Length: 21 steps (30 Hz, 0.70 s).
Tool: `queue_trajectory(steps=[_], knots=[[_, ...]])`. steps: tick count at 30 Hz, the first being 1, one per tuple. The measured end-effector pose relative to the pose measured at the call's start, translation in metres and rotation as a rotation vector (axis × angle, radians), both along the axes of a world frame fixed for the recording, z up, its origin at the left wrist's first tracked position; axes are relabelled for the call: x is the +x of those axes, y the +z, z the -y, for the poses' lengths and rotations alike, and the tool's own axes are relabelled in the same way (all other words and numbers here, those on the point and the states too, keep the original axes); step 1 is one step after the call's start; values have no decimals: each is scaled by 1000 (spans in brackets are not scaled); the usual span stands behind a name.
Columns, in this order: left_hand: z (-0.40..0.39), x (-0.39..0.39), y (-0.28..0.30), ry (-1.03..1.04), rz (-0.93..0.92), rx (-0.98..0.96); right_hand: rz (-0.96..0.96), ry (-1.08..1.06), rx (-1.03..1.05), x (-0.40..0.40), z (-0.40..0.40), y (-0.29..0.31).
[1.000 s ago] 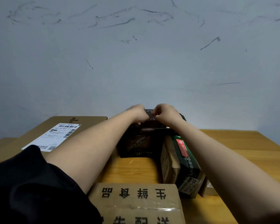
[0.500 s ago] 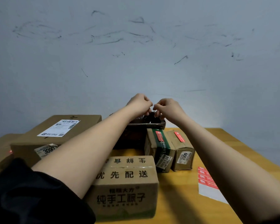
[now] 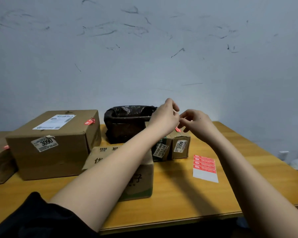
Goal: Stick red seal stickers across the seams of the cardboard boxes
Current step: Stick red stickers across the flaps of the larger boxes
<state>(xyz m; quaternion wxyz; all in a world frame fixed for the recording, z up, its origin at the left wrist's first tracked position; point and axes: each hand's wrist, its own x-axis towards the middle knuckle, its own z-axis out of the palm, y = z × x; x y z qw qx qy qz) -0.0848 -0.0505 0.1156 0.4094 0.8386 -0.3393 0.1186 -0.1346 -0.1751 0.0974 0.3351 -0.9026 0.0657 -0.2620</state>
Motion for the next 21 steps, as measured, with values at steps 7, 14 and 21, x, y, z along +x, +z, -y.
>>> queue_trajectory(steps=[7, 14, 21], knots=[[43, -30, -41, -98, 14, 74, -43, -91, 10, -25, 34, -44], [76, -29, -95, -110, -98, 192, -179, -204, 8, -23, 72, -104], [92, -16, -142, -123, -188, 285, -365, -362, -177, -19, 97, -150]])
